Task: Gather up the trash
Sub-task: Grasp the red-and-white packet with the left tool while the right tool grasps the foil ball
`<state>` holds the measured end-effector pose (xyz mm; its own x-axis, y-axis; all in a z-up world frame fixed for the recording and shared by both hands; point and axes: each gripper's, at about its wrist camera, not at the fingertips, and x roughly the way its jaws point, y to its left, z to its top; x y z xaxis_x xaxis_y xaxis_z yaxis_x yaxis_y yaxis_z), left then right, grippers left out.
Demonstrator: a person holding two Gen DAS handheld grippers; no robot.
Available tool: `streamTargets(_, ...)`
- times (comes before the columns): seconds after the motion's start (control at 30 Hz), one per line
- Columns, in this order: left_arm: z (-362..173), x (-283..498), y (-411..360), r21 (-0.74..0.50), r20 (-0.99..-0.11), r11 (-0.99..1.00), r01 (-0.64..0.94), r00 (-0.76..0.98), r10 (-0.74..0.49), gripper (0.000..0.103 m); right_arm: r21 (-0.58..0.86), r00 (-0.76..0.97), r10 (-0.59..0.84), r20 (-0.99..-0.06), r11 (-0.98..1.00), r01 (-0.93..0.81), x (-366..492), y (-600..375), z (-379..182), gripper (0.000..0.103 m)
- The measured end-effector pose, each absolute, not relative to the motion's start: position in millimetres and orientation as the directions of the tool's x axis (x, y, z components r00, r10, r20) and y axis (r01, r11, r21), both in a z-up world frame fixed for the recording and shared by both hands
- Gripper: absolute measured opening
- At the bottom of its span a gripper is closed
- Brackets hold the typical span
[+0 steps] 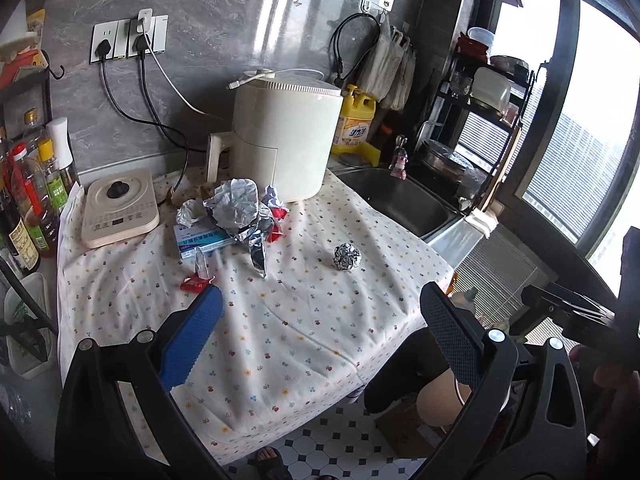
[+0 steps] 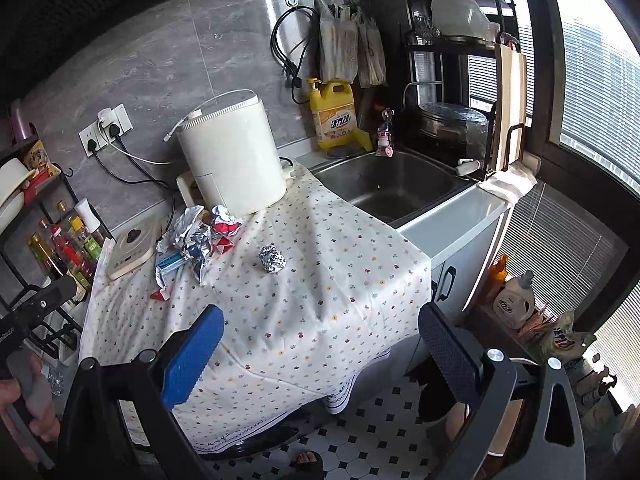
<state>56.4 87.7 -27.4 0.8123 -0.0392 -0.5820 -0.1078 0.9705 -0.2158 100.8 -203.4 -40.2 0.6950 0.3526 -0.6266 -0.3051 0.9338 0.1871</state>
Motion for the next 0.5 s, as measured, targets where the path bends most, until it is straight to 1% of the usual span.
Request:
streamTargets(0.07,-37,70,104,-0.209,-0.590,0.972,-0.111,0.806,-0.035,0.092,0.171,0.688,0.341,-0.641,0.937,-0.306,111,-185,-46,0.095)
streamTargets(0.17,-56,90,134,-0.246,-0.618,0.960,-0.133,0.785,-0.050,0.078,0.179,0.677,0.343,-0.651,0.936,-0.302,126,-164,-55,0.095)
streamTargets(0.2,-63,96,145,-0.262,-0.630,0.954,-0.145,0.775,-0.055,0.072,0.188,0.672,0.347,-0.654,0.935,-0.301,132,-157,-57,0.095)
streamTargets(0.33,-91,117,179,-0.307,-0.659,0.935,-0.175,0.748,-0.077,0.057,0.187,0.660,0.342,-0.669,0.937,-0.296,151,-131,-70,0.095)
streamTargets(0.4,-104,127,194,-0.321,-0.675,0.929,-0.185,0.733,-0.087,0.052,0.182,0.650,0.344,-0.678,0.935,-0.304,160,-117,-78,0.095)
streamTargets(0.5,-125,143,211,-0.323,-0.703,0.924,-0.204,0.706,-0.090,0.052,0.173,0.624,0.342,-0.703,0.933,-0.317,174,-99,-92,0.086)
